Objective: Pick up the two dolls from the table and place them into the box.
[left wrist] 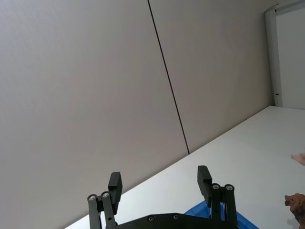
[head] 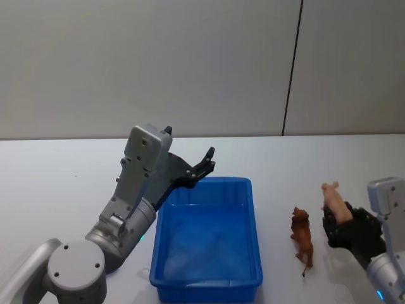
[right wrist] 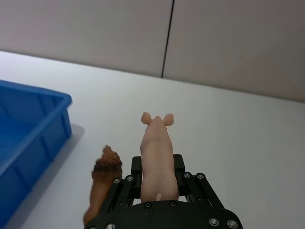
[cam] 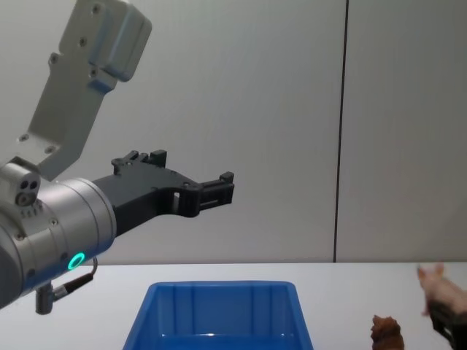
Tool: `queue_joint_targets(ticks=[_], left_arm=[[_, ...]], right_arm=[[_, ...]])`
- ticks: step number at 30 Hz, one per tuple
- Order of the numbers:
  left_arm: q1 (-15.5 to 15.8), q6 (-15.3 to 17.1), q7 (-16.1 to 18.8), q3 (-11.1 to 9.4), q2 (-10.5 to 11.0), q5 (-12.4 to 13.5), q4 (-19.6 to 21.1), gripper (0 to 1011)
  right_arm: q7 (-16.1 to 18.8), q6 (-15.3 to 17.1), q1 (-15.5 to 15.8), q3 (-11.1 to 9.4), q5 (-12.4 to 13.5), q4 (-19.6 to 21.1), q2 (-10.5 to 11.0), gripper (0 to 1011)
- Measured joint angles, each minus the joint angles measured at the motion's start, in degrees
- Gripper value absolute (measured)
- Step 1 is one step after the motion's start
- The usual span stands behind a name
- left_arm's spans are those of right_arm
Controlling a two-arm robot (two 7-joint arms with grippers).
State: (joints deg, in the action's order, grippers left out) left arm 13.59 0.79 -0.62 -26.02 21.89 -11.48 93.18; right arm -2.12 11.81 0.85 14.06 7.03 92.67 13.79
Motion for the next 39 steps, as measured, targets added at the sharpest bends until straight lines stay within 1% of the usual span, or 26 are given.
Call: queue_joint_targets(ticks=[4, 8, 17, 19, 20, 23, 24, 26, 27, 31, 37, 39], left_arm=[[0.00, 0.00, 0.00, 0.00, 0.00, 0.00, 0.00, 1001], [0.00, 0.00, 0.00, 0.00, 0.00, 0.00, 0.00, 1001], [0.00, 0.00, 0.00, 0.00, 0.00, 0.00, 0.00, 1001], [0.00, 0.00, 0.00, 0.00, 0.00, 0.00, 0.00, 1001], [0.00, 0.00, 0.00, 0.00, 0.00, 0.00, 0.00, 1001], [0.00, 0.00, 0.00, 0.00, 0.00, 0.00, 0.00, 1001], [0.00, 0.00, 0.00, 0.00, 0.00, 0.00, 0.00, 1001], [0.00, 0.00, 0.00, 0.00, 0.00, 0.00, 0.00, 1001], [0.00, 0.00, 0.00, 0.00, 0.00, 0.00, 0.00, 1001], [0.00, 0.00, 0.00, 0.00, 0.00, 0.00, 0.00, 1001], [0.00, 0.00, 0.00, 0.00, 0.00, 0.00, 0.00, 1001], [0.00, 0.00, 0.00, 0.00, 0.00, 0.00, 0.00, 1001]], right_arm=[[1.73, -1.49, 0.01, 0.03, -0.38, 1.02, 0.14, 378], [4.45, -3.02, -0.19, 0.18, -0.57, 1.84, 0.18, 376], [10.09, -4.77, -1.20, 0.79, -0.54, 2.30, -0.23, 376], [11.87, -4.99, -1.63, 1.08, -0.51, 2.19, -0.51, 376], [13.10, -5.08, -1.94, 1.27, -0.47, 1.98, -0.68, 376], [14.77, -5.12, -2.50, 1.63, -0.43, 1.52, -1.09, 378], [16.03, -5.12, -2.90, 1.87, -0.42, 1.16, -1.39, 376], [17.00, -5.12, -3.31, 2.11, -0.42, 0.72, -1.72, 376], [18.26, -5.04, -3.84, 2.42, -0.42, 0.11, -2.15, 378], [20.84, -4.73, -5.06, 3.20, -0.56, -1.33, -3.19, 376], [24.04, -4.45, -7.13, 4.38, -1.01, -4.04, -4.93, 376], [24.63, -4.41, -7.55, 4.58, -1.08, -4.63, -5.26, 376]])
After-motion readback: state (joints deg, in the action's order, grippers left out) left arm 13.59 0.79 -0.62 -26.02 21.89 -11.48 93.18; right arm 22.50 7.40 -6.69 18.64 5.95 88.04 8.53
